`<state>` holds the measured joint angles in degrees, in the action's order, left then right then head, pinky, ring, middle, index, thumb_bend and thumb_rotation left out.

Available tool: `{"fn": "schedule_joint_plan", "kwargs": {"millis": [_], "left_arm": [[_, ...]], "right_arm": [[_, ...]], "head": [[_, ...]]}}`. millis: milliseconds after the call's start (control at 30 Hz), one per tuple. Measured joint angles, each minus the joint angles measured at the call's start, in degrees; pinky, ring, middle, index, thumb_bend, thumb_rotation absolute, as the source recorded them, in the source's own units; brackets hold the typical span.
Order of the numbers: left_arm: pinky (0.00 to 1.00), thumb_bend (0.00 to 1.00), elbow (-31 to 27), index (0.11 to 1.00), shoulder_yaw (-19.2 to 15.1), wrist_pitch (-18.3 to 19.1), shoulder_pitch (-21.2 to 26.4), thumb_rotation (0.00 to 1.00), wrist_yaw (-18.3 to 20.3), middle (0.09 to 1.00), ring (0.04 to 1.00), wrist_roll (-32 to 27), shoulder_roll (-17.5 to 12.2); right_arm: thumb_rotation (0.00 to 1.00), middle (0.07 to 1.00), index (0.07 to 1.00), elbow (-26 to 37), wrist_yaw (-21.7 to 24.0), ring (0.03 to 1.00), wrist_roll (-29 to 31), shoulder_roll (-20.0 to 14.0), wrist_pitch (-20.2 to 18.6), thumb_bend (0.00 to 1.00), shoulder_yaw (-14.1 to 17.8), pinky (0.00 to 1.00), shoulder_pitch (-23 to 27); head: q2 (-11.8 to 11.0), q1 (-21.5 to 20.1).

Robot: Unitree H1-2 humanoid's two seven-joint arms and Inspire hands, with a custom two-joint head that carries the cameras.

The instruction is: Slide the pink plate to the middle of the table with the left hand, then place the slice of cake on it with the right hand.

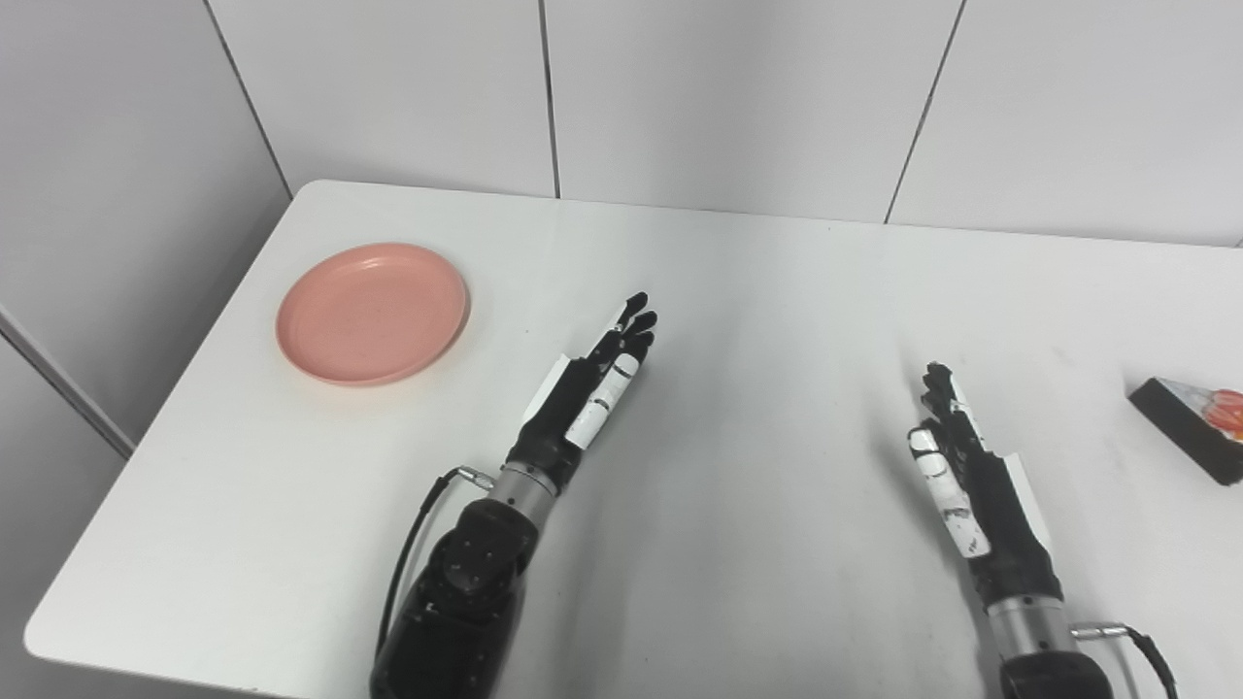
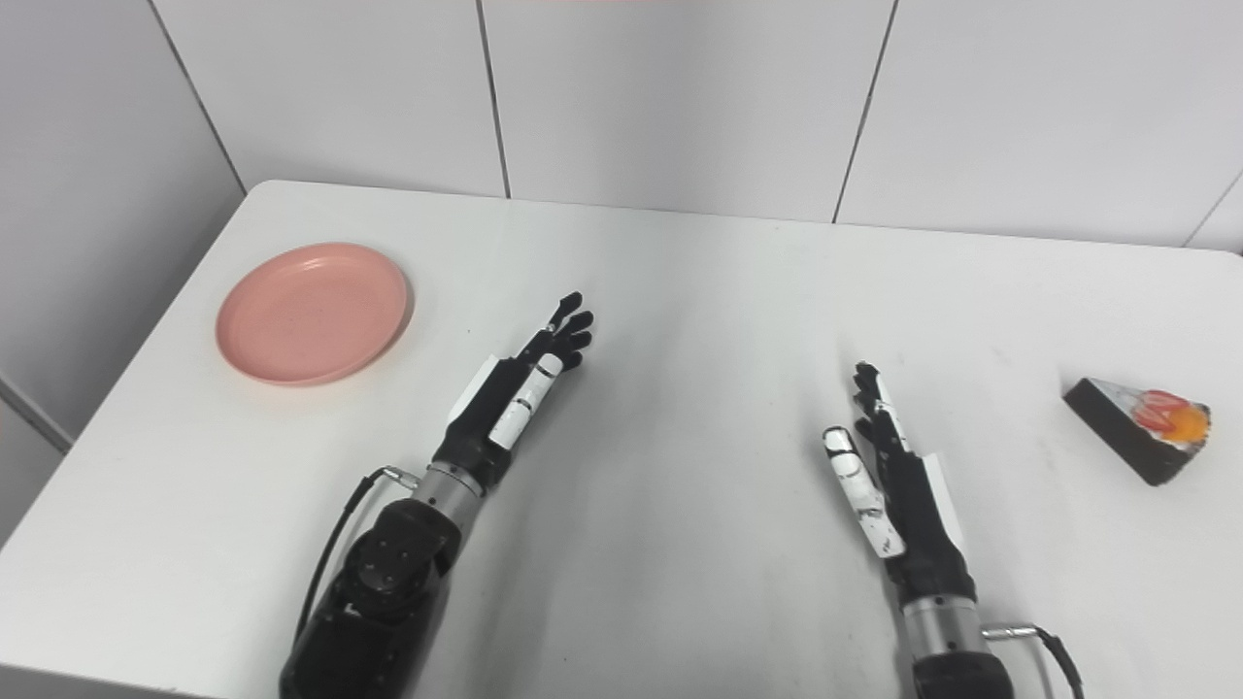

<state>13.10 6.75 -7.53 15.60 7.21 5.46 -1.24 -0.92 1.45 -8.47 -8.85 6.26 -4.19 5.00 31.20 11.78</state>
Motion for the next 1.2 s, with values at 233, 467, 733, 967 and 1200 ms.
{"fn": "schedule_joint_plan", "kwargs": {"millis": [233, 467, 733, 967, 1200], "left_arm": [[0.96, 0.42, 3.31, 0.965, 1.67, -0.73, 1.83, 1.00, -1.59, 0.969, 0.970, 2.03, 3.13], [0.97, 0.43, 6.83, 0.973, 1.95, -3.37, 3.93, 1.00, -2.39, 0.975, 0.978, 2.44, 4.27], [0.98, 0.44, 9.73, 0.980, 1.97, -5.98, 5.66, 1.00, -2.55, 0.981, 0.984, 2.64, 4.74], [0.97, 0.47, 9.30, 0.974, 2.01, -6.01, 5.49, 1.00, -2.59, 0.976, 0.977, 3.13, 4.70], [0.98, 0.42, 5.41, 0.970, 1.22, -3.57, 3.63, 1.00, -2.41, 0.976, 0.976, 1.79, 4.62]], "right_arm": [[1.00, 1.000, 1.000, -3.39, 1.87, 0.987, 2.26, -1.99, 3.52, 0.43, 0.96, 0.98, 1.64], [1.00, 0.998, 0.997, -5.01, 2.37, 0.988, 3.10, -2.61, 3.69, 0.42, 1.75, 0.99, 2.31], [1.00, 0.998, 0.996, -5.85, 2.43, 0.982, 3.19, -2.73, 4.05, 0.40, 2.05, 0.98, 2.82], [1.00, 0.999, 0.994, -5.11, 2.43, 0.989, 3.01, -2.56, 4.03, 0.37, 2.12, 1.00, 2.46], [1.00, 1.000, 1.000, -3.42, 2.37, 0.993, 2.29, -2.02, 3.86, 0.38, 2.08, 1.00, 1.74]], "head": [[-4.39, 6.94], [-6.77, 8.88], [-7.21, 9.23], [-7.74, 9.58], [-7.38, 8.79]]}}
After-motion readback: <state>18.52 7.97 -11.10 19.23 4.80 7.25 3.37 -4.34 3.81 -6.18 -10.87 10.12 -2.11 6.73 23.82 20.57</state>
